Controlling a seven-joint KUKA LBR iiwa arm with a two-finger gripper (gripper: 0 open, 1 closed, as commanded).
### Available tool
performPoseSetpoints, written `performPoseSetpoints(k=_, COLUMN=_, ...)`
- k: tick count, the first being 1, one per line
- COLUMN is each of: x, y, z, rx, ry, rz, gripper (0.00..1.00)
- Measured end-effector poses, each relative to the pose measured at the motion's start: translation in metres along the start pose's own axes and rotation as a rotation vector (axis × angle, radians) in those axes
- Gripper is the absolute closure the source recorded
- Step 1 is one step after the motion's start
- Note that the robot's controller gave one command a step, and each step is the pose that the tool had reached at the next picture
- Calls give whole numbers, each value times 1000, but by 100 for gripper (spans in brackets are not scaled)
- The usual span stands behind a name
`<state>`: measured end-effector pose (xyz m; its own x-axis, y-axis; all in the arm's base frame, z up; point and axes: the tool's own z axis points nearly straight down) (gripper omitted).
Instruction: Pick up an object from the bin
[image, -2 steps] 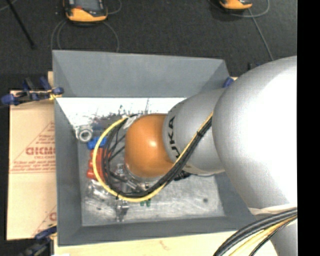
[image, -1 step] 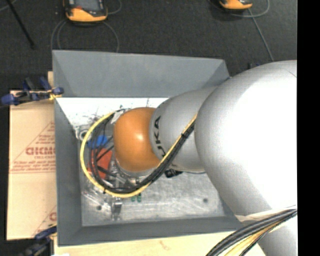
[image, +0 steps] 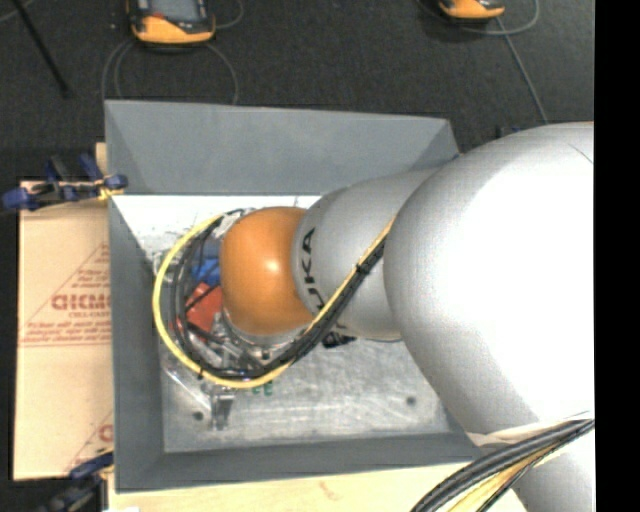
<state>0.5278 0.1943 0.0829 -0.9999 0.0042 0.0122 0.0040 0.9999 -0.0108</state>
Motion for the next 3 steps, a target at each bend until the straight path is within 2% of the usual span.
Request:
performPoseSetpoints(k=1, x=50, y=-31, z=0, rx=-12, ry=-24, rz=-86, gripper=0)
performPoseSetpoints(k=2, x=52, y=-30, z=2, rx=-11, ry=-13, rz=-86, gripper=100)
performPoseSetpoints(k=3, x=4, y=-68, z=-181, rx=-11, ry=-26, rz=-139, gripper=100)
